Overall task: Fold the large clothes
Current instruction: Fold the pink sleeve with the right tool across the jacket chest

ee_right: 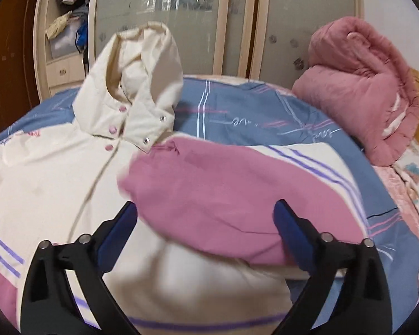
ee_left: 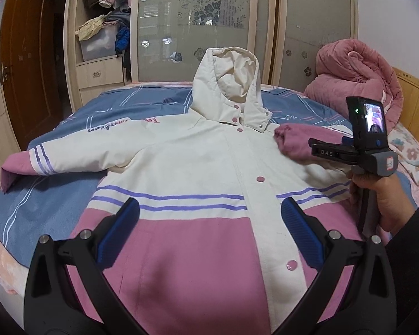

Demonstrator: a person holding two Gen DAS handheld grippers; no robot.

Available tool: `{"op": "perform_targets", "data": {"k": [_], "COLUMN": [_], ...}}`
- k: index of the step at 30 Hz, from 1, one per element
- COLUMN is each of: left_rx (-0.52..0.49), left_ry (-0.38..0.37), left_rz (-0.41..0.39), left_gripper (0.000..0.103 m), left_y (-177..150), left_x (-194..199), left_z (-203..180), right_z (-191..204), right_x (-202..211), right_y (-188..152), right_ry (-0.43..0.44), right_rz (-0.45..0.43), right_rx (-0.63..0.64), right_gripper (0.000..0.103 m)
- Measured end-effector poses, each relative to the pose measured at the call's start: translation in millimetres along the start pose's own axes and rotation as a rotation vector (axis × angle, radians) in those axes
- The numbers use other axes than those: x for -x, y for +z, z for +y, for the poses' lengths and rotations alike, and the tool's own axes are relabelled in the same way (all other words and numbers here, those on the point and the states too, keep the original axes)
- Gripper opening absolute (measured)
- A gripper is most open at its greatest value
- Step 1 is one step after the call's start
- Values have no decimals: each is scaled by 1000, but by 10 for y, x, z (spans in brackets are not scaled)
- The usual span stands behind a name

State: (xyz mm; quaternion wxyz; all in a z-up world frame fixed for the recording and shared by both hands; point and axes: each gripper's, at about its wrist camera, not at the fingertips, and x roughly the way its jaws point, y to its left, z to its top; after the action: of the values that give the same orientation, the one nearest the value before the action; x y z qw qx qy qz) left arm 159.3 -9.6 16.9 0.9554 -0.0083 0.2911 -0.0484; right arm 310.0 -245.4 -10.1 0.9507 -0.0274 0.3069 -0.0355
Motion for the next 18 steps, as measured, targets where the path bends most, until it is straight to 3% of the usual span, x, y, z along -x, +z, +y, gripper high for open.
{"op": "perform_targets", "data": {"k": [6,12,18], "left_rx": [-18,-23,-24], "left_ry": [-4,1,88], "left_rz": [-20,-57,-135], "left_gripper": [101,101,101], "left_y": [-10,13,-74], "left_x": [205,477,796], "left_z": [-40,26,274], "right_z": [94,313,382], "right_x": [661,1304,1779], "right_y": [-208,-463,-813], "right_ry": [-20,-46,-16], "right_rz": [20,-44,-48], "right_rx": [-24,17,17], "right_gripper": [100,100,102]}}
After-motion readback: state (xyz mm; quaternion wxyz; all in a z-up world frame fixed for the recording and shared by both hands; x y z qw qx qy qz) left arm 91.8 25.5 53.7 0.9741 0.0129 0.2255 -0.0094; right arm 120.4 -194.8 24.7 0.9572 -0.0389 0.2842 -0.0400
